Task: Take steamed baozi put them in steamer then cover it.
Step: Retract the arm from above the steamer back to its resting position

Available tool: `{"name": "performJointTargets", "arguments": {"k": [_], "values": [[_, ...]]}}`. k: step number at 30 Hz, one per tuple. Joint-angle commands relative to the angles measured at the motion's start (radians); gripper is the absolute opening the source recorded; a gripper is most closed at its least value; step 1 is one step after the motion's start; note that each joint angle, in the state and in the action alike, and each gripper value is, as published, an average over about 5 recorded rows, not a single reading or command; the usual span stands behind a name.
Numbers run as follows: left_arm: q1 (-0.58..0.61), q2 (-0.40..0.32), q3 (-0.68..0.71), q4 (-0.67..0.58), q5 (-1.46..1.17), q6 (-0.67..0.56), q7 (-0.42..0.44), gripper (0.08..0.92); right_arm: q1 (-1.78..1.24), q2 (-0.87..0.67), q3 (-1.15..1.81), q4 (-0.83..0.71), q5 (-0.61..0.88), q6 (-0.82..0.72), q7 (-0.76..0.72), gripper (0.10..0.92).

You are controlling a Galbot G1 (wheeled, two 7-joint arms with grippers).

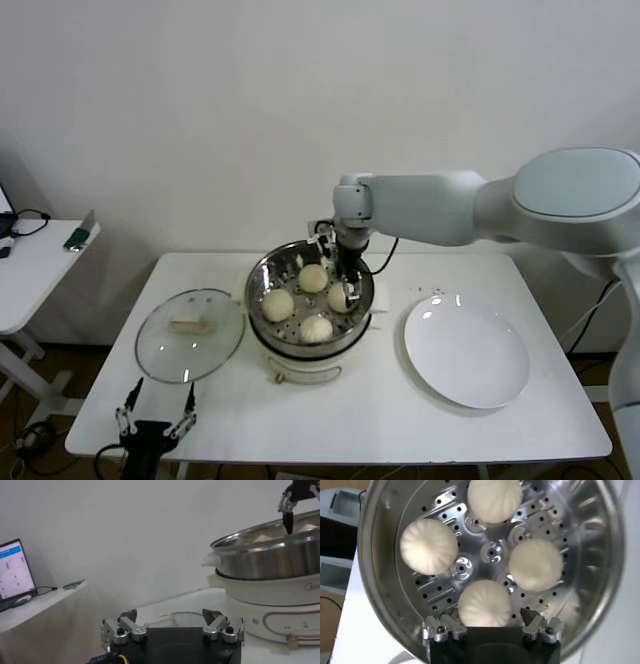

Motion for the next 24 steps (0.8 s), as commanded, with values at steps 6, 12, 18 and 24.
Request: {"name": "performJointTargets", "arguments": {"k": [6,12,18,24], "values": [[-0.044,0.005,-0.035,0.008,0.000,0.015,-0.001,0.823,0.038,-0.216,0.249,0.075,-0.080,0.153,0.052,0.823],[-0.087,0.013,-0.037,0.000,0.024,0.031,0.001,0.823,-0.037,-0.456,0.362,0.228,-0.071,0.296,0.317,0.823],[-0.117,-0.001,-0.026,0.002,0.071,0.042,0.005,0.823,-0.272,-0.681,0.576,0.332,-0.027,0.396,0.558,0.823],[-0.153,-0.009,-0.029,-0.011,0.183,0.054,0.034,0.823,-0.653,-0.789,1.014,0.364,-0.005,0.453,0.680,0.823]]}}
